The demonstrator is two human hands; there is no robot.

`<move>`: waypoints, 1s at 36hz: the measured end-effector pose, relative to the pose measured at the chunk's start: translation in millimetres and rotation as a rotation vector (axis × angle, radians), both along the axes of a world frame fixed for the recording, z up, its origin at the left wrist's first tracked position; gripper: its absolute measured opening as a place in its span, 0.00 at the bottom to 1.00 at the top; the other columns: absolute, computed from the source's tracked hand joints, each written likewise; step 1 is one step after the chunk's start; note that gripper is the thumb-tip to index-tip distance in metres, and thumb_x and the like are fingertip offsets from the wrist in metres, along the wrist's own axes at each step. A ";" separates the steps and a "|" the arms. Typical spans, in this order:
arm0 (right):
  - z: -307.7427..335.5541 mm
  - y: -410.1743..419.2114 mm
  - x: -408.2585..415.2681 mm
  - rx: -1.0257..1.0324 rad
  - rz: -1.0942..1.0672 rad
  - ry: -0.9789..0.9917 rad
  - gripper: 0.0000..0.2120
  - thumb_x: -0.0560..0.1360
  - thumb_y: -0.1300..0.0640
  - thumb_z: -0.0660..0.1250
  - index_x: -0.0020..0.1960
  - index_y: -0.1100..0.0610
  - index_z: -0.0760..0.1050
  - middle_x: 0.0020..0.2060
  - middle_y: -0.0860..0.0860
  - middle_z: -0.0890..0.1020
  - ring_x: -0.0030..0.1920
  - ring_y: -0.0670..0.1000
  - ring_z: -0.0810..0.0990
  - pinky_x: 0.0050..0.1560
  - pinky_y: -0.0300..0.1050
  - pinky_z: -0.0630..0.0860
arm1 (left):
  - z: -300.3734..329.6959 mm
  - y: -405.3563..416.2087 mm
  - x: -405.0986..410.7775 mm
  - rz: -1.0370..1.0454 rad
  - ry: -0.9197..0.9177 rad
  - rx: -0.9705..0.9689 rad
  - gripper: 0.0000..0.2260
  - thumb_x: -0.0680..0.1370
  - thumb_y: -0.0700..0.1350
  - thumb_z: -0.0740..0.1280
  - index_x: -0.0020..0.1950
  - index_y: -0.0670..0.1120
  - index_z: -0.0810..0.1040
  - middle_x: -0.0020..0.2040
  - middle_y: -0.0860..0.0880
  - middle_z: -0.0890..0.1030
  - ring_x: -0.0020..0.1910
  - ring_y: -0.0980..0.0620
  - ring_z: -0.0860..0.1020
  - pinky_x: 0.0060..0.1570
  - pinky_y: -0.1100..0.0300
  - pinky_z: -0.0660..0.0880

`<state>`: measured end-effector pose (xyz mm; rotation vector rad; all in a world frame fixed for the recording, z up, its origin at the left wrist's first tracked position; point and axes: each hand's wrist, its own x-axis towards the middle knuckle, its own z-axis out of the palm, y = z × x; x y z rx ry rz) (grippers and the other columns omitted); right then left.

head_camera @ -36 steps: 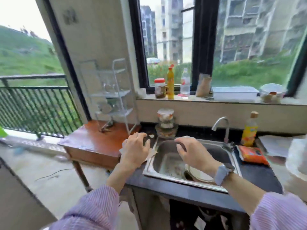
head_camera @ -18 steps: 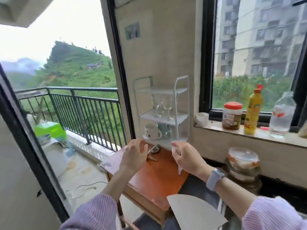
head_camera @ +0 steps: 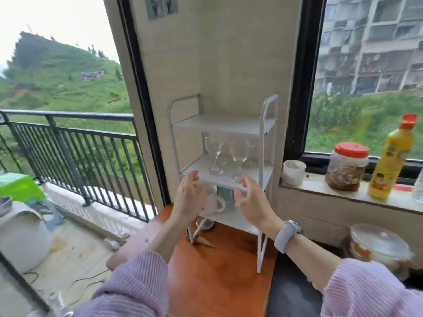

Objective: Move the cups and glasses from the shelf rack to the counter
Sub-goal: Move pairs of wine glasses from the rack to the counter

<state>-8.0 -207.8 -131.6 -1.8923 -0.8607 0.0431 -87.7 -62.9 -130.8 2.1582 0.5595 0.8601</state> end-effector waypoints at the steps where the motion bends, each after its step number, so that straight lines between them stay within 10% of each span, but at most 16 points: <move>1: -1.6 9.1 6.3 0.023 -0.035 0.014 0.18 0.78 0.57 0.56 0.67 0.58 0.64 0.65 0.55 0.71 0.66 0.53 0.68 0.63 0.44 0.65 | -1.4 8.6 12.7 -0.015 -0.010 -0.031 0.21 0.78 0.45 0.62 0.70 0.45 0.63 0.66 0.45 0.71 0.61 0.49 0.73 0.59 0.54 0.71; 14: -10.6 86.2 79.1 0.259 -0.311 0.127 0.22 0.74 0.61 0.61 0.66 0.51 0.63 0.60 0.49 0.74 0.60 0.48 0.72 0.63 0.50 0.70 | -20.9 82.8 144.1 -0.255 -0.085 -0.250 0.27 0.75 0.45 0.67 0.71 0.45 0.59 0.63 0.48 0.70 0.59 0.51 0.70 0.59 0.52 0.71; 21: -10.7 96.6 101.8 0.307 -0.313 0.197 0.14 0.72 0.60 0.64 0.58 0.56 0.70 0.38 0.54 0.79 0.34 0.49 0.76 0.33 0.39 0.75 | -20.8 89.9 174.0 -0.342 -0.158 -0.371 0.15 0.73 0.42 0.69 0.54 0.44 0.65 0.42 0.52 0.74 0.42 0.51 0.74 0.40 0.60 0.72; 27: -13.7 98.2 101.1 0.305 -0.366 0.218 0.10 0.72 0.55 0.67 0.51 0.51 0.69 0.38 0.56 0.77 0.38 0.53 0.77 0.38 0.48 0.74 | -17.6 85.8 161.1 -0.381 -0.250 -0.392 0.14 0.73 0.40 0.69 0.53 0.46 0.67 0.41 0.52 0.75 0.39 0.55 0.75 0.37 0.69 0.72; 36: -20.4 73.2 39.9 0.374 -0.302 0.204 0.13 0.70 0.55 0.71 0.47 0.45 0.69 0.40 0.47 0.78 0.34 0.37 0.77 0.37 0.30 0.74 | -22.2 83.0 93.4 -0.506 -0.263 -0.453 0.16 0.72 0.44 0.72 0.57 0.47 0.72 0.33 0.56 0.79 0.32 0.61 0.76 0.36 0.68 0.74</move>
